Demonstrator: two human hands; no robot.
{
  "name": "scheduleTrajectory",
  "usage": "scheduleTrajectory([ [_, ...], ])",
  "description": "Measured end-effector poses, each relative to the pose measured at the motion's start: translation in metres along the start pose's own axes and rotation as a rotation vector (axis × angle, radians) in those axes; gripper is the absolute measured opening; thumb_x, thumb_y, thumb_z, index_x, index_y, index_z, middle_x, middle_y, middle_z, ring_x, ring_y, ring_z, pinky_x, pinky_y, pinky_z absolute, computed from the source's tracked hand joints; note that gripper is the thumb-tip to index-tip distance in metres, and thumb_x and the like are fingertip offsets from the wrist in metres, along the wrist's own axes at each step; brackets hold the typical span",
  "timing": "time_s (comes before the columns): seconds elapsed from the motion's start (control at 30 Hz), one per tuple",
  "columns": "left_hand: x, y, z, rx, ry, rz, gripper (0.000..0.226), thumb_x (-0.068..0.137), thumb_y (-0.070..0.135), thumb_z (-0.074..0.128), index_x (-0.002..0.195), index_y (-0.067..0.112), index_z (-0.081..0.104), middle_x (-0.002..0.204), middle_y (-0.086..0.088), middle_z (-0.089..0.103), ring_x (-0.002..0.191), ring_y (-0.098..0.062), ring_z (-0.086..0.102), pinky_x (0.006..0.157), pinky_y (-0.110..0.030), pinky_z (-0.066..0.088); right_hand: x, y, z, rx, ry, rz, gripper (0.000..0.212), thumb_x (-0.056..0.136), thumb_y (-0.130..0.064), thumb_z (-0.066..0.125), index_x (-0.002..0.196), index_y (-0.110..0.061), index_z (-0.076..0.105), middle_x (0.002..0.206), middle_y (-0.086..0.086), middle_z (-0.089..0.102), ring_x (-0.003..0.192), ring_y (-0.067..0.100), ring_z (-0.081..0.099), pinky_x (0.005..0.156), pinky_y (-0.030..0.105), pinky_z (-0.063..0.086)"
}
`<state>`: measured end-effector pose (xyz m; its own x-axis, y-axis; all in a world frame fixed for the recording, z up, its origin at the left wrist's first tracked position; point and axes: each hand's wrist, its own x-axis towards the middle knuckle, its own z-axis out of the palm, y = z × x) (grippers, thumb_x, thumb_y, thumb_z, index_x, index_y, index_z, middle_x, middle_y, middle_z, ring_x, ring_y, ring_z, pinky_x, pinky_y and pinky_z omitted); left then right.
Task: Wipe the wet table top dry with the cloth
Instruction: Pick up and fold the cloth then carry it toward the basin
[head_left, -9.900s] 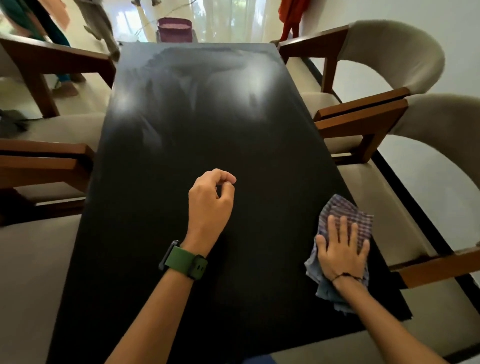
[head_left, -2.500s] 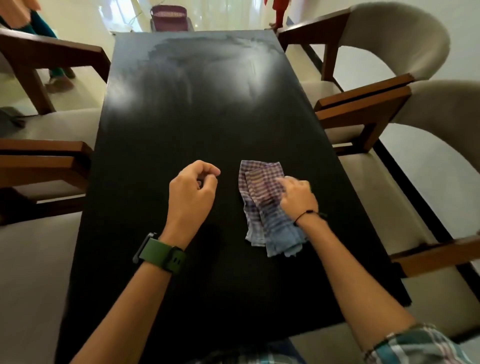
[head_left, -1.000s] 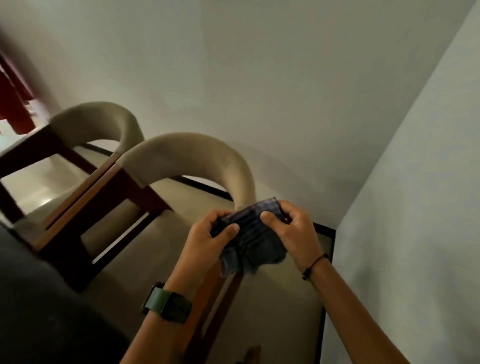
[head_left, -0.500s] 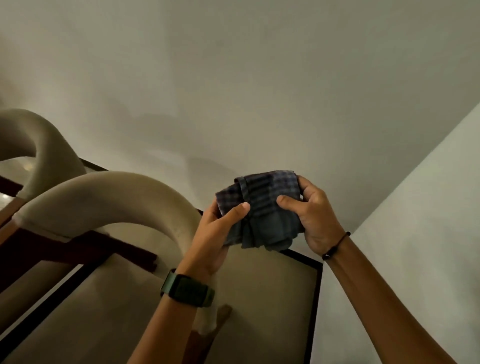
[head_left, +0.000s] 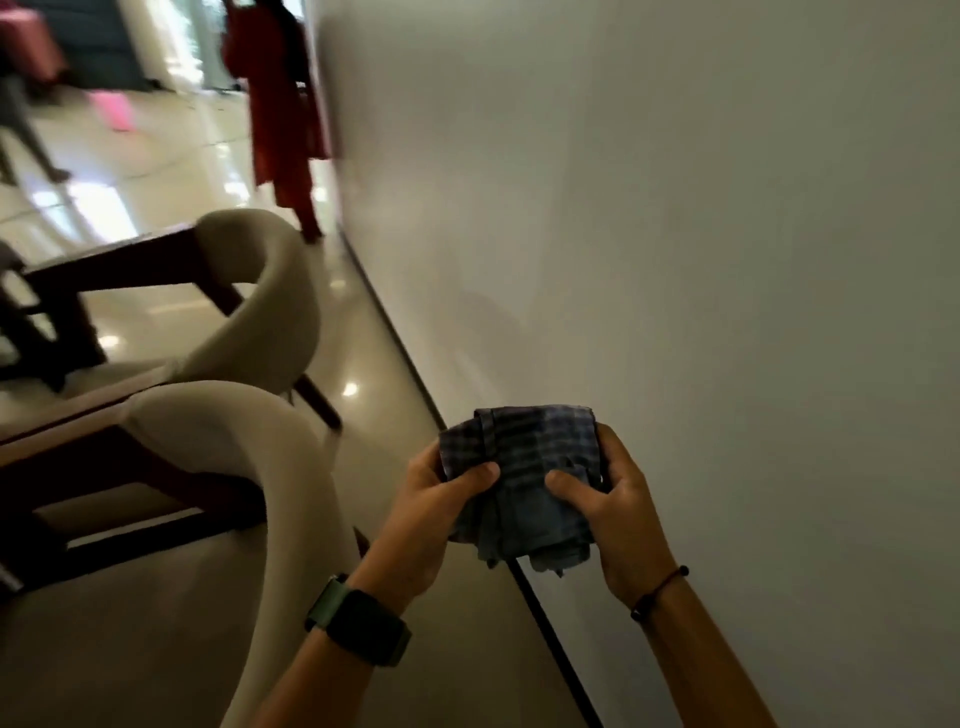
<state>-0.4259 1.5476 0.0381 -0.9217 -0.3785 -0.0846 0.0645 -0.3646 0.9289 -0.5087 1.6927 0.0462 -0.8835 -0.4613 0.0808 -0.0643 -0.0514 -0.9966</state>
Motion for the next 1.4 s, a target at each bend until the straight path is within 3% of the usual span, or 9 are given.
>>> scheduleTrajectory([
  [0.1,0.043,0.006,-0.010,0.000,0.164,0.054,0.030,0.074,0.020,0.065,0.103,0.024,0.061,0.096,0.004,0.073,0.090,-0.015,0.068,0.064,-0.027,0.056,0.066,0.003,0.012,0.034,-0.129,-0.024,0.042,0.080,0.006,0.063,0.106,-0.026,0.059,0.102,-0.002,0.067,0.090,0.009,0.066,0.069,0.023,0.055],
  [0.27,0.131,0.022,-0.042,0.030,0.350,0.139,0.022,0.083,0.012,0.062,0.102,0.022,0.062,0.097,0.003,0.072,0.091,-0.014,0.069,0.065,-0.025,0.055,0.175,0.016,0.046,0.050,-0.270,-0.050,0.042,0.081,0.005,0.063,0.105,-0.030,0.058,0.101,-0.004,0.065,0.092,0.011,0.064,0.076,0.029,0.057],
  [0.53,0.280,0.068,-0.110,0.012,0.522,0.190,0.023,0.085,0.014,0.061,0.106,0.025,0.060,0.104,0.002,0.070,0.092,-0.015,0.068,0.066,-0.031,0.057,0.361,0.027,0.125,0.069,-0.450,-0.016,0.041,0.083,0.002,0.062,0.106,-0.031,0.056,0.104,-0.004,0.064,0.092,0.011,0.064,0.073,0.026,0.057],
  [0.63,0.326,0.089,-0.135,0.017,0.588,0.224,0.024,0.086,0.012,0.060,0.106,0.025,0.060,0.105,0.001,0.070,0.092,-0.014,0.068,0.066,-0.029,0.057,0.424,0.031,0.160,0.092,-0.542,0.044,0.039,0.083,0.002,0.061,0.113,-0.022,0.055,0.107,0.002,0.064,0.095,0.016,0.064,0.073,0.029,0.057],
  [0.8,0.394,0.114,-0.187,-0.034,0.685,0.212,0.029,0.086,0.009,0.059,0.114,0.018,0.056,0.110,-0.004,0.067,0.098,-0.020,0.067,0.075,-0.035,0.058,0.514,0.042,0.221,0.080,-0.682,0.075,0.036,0.084,0.000,0.061,0.111,-0.022,0.055,0.106,0.003,0.063,0.094,0.017,0.063,0.068,0.026,0.056],
  [1.0,0.505,0.155,-0.262,0.042,0.780,0.277,0.022,0.085,0.006,0.060,0.100,0.022,0.060,0.094,0.004,0.070,0.080,-0.007,0.070,0.058,-0.019,0.054,0.646,0.060,0.302,0.119,-0.809,0.105,0.036,0.085,-0.002,0.061,0.108,-0.029,0.054,0.108,0.002,0.061,0.095,0.018,0.063,0.067,0.026,0.057],
  [1.17,0.603,0.193,-0.321,0.052,0.857,0.244,0.021,0.085,0.009,0.061,0.097,0.025,0.060,0.095,0.004,0.070,0.081,-0.009,0.070,0.061,-0.026,0.057,0.761,0.068,0.368,0.093,-0.887,0.127,0.037,0.084,-0.004,0.062,0.114,-0.025,0.052,0.112,0.004,0.060,0.100,0.022,0.061,0.070,0.027,0.058],
  [1.3,0.660,0.220,-0.377,0.046,0.917,0.240,0.021,0.084,0.009,0.062,0.090,0.028,0.060,0.079,0.014,0.072,0.076,-0.005,0.069,0.056,-0.021,0.054,0.832,0.075,0.430,0.087,-0.966,0.155,0.038,0.084,-0.004,0.062,0.113,-0.027,0.052,0.114,0.007,0.060,0.102,0.023,0.061,0.072,0.030,0.058],
  [1.4,0.694,0.235,-0.422,0.055,0.982,0.239,0.020,0.083,0.008,0.063,0.090,0.027,0.061,0.081,0.011,0.073,0.077,-0.007,0.070,0.056,-0.020,0.054,0.874,0.085,0.479,0.079,-1.019,0.169,0.038,0.085,-0.003,0.062,0.116,-0.023,0.052,0.116,0.009,0.060,0.102,0.025,0.061,0.073,0.033,0.058],
])
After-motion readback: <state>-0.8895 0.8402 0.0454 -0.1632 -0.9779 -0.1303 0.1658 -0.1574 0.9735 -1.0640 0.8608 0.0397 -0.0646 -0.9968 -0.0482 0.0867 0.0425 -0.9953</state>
